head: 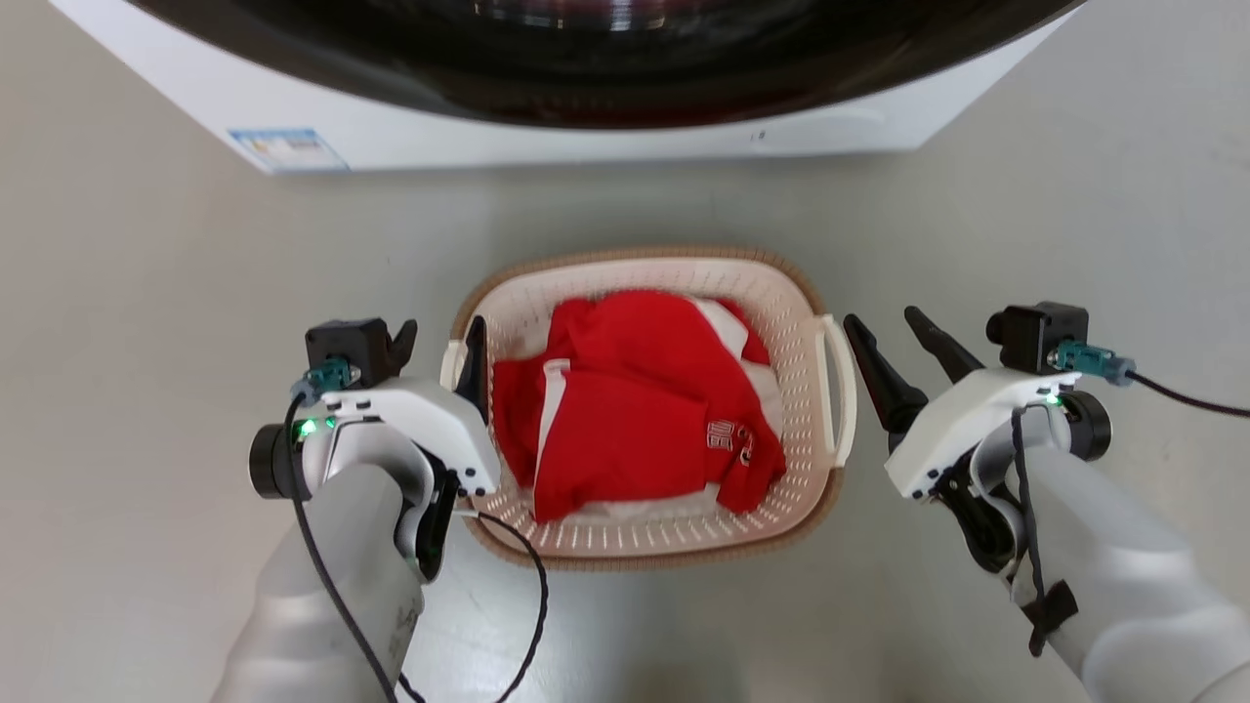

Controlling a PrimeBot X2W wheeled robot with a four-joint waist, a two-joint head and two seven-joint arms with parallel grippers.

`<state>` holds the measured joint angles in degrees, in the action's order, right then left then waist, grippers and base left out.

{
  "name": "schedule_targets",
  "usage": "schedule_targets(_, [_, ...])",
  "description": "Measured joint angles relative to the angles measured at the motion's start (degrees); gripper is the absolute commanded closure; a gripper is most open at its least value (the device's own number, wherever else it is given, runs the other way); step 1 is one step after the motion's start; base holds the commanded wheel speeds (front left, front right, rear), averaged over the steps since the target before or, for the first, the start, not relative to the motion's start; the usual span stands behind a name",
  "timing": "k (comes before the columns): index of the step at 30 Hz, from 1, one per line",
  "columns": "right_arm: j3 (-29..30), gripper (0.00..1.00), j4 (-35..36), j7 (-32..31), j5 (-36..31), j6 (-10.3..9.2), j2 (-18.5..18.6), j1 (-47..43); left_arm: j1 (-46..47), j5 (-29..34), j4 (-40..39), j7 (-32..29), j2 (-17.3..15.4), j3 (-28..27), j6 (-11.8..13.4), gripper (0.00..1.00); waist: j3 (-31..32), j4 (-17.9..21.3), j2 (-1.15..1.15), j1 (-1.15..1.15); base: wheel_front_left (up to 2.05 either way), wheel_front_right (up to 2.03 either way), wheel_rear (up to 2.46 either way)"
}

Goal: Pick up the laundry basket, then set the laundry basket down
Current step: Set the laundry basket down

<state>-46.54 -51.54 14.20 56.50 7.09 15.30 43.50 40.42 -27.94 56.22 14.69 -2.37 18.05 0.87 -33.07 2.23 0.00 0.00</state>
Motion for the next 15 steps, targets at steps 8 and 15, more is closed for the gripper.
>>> schedule_targets(8, [8.4,0.0,5.25,0.0,-8.69,0.0,-0.14,-7.17,-6.54,5.05,-5.71,0.0,0.07,-5.12,-2.56,0.0,8.64,0.43,0.0,0.0,0.0,0.0,0.0])
schedule_targets(15, [16.47,0.0,9.06,0.0,-16.88,0.0,-1.29,-13.45,-11.74,8.32,-9.5,-0.01,0.2,-8.51,-4.17,0.0,15.74,0.48,0.0,0.0,0.0,0.0,0.0])
